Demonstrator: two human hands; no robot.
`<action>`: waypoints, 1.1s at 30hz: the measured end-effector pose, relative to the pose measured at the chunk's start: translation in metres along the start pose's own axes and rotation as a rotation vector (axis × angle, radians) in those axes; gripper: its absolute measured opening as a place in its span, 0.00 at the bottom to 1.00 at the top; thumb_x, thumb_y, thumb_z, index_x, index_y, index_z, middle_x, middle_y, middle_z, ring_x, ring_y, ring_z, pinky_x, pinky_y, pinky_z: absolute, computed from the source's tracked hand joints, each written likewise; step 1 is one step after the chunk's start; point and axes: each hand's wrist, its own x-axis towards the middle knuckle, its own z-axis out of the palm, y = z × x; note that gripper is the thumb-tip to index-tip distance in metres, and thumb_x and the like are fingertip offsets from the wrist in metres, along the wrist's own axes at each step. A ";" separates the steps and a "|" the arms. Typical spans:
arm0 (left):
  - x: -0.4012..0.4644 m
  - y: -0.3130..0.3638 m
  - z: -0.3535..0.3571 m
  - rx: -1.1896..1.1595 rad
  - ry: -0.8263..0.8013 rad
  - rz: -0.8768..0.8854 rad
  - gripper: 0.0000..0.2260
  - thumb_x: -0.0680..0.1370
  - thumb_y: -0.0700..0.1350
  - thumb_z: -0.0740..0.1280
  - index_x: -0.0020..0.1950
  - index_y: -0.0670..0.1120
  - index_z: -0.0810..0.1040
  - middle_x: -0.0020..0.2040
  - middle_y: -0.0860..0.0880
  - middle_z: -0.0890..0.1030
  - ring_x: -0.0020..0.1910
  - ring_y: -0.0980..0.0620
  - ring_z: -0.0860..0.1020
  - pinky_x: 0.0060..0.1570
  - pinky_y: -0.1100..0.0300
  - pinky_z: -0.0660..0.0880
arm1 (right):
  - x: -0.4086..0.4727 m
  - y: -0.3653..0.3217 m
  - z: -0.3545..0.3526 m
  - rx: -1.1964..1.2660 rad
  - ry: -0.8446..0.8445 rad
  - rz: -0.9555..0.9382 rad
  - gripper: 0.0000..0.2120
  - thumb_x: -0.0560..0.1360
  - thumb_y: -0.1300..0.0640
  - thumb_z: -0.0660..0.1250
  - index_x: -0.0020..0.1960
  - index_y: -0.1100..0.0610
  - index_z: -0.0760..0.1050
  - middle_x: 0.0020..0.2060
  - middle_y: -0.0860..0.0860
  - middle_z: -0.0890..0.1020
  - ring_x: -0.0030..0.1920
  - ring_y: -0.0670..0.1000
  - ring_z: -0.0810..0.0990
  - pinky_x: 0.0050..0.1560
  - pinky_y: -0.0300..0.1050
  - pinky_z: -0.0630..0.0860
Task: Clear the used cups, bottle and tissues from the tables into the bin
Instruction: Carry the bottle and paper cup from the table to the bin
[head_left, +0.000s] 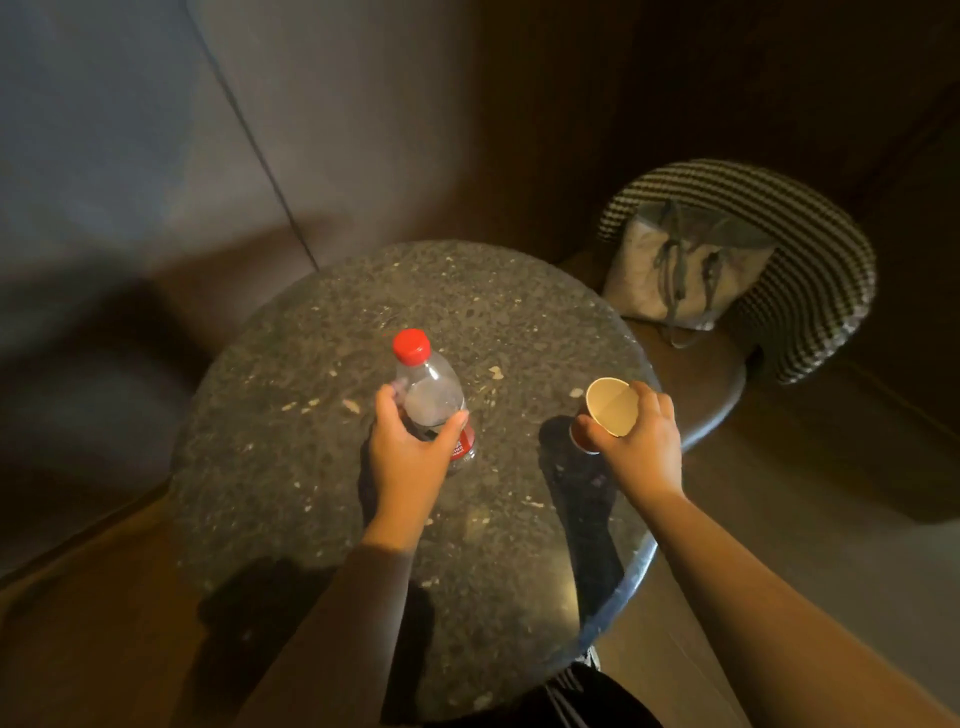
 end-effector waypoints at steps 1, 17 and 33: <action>-0.003 0.007 0.011 -0.002 -0.038 0.025 0.30 0.61 0.63 0.75 0.57 0.57 0.68 0.52 0.60 0.77 0.50 0.55 0.79 0.49 0.49 0.78 | -0.003 0.007 -0.009 0.000 0.030 0.026 0.38 0.67 0.41 0.73 0.70 0.56 0.63 0.64 0.53 0.70 0.60 0.55 0.74 0.55 0.47 0.72; -0.152 0.125 0.185 -0.041 -0.638 0.327 0.30 0.66 0.51 0.77 0.63 0.51 0.68 0.55 0.56 0.75 0.51 0.62 0.72 0.47 0.70 0.68 | -0.094 0.167 -0.164 0.055 0.424 0.394 0.38 0.66 0.42 0.74 0.69 0.53 0.63 0.62 0.50 0.70 0.53 0.47 0.70 0.50 0.42 0.68; -0.478 0.218 0.344 -0.088 -1.173 0.503 0.30 0.67 0.52 0.77 0.64 0.55 0.65 0.56 0.58 0.72 0.53 0.59 0.73 0.45 0.71 0.71 | -0.292 0.391 -0.374 -0.036 0.793 0.803 0.37 0.67 0.46 0.74 0.70 0.55 0.64 0.62 0.53 0.71 0.57 0.53 0.73 0.48 0.41 0.69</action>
